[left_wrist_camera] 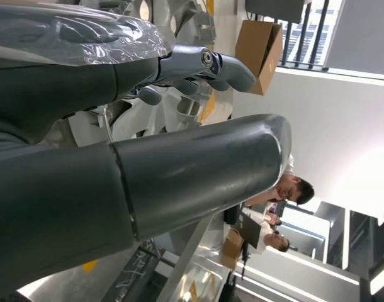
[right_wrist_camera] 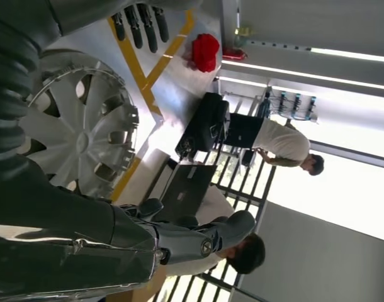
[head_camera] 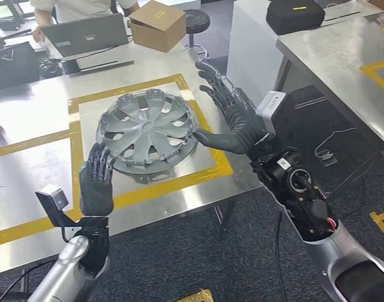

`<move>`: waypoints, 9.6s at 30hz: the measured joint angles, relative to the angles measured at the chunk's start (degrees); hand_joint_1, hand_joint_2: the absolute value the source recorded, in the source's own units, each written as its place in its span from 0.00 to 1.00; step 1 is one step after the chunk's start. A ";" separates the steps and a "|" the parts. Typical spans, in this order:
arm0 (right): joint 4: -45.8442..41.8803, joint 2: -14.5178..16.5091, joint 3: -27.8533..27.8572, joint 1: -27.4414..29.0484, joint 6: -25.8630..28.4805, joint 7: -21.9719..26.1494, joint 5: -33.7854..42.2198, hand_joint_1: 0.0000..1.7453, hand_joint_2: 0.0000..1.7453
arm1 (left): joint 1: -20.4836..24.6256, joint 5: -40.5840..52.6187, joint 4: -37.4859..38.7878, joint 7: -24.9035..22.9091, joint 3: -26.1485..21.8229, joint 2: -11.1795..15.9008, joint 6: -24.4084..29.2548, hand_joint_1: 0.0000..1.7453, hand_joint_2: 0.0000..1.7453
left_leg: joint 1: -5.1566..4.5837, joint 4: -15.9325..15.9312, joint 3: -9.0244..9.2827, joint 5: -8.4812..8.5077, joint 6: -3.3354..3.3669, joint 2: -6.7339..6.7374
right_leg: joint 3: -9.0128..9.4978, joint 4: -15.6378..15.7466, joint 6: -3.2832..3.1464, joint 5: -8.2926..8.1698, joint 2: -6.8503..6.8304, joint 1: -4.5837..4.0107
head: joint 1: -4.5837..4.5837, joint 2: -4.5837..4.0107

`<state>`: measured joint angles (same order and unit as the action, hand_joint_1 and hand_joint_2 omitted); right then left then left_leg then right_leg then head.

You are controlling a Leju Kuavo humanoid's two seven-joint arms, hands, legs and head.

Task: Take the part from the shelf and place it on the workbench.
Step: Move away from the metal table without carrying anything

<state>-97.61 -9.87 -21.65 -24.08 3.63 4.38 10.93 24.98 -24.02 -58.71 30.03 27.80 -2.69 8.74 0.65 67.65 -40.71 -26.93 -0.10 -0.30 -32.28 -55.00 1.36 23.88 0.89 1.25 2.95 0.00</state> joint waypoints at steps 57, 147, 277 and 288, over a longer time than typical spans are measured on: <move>-2.08 -0.64 0.89 0.73 -0.16 -0.59 0.00 0.00 0.00 | -0.02 -0.21 -0.87 -0.21 0.00 -0.27 0.20 0.00 0.00 | -0.66 -2.31 -0.57 -1.90 -0.55 -0.04 | 1.99 2.29 -1.21 -0.35 -1.22 -0.28 | 0.38 0.00; -2.74 -1.06 -1.90 4.43 -2.25 -3.18 -1.14 0.00 0.00 | -0.56 -1.93 -4.44 -2.15 0.01 1.19 0.15 0.00 0.00 | -0.42 -13.07 5.30 6.25 0.33 -0.05 | 3.38 1.88 -1.03 0.88 -0.90 -1.12 | 2.43 0.00; -2.61 -0.89 -1.48 5.09 -2.33 -1.75 -2.07 0.00 0.00 | -0.69 -2.96 -6.53 -2.95 1.00 2.36 3.03 0.00 0.00 | -0.70 -13.65 6.71 4.76 2.93 2.11 | -6.89 -12.74 1.99 4.44 -0.62 -0.14 | 1.31 0.00; -2.51 -0.88 -1.52 5.05 -1.67 -1.08 -2.08 0.00 0.00 | -0.63 -3.11 -6.39 -2.60 1.01 2.42 2.53 0.00 0.00 | -0.77 -1.69 1.78 -2.25 0.11 0.95 | -0.71 0.62 -0.96 -1.14 -0.17 0.12 | 0.32 0.00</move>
<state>-100.13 -10.75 -23.18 -19.03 1.96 3.31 8.85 24.35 -27.13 -65.10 27.43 28.81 -0.27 11.27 -0.12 65.96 -38.93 -29.18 0.01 0.65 -32.99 -54.39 0.40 22.74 0.73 1.37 3.27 0.00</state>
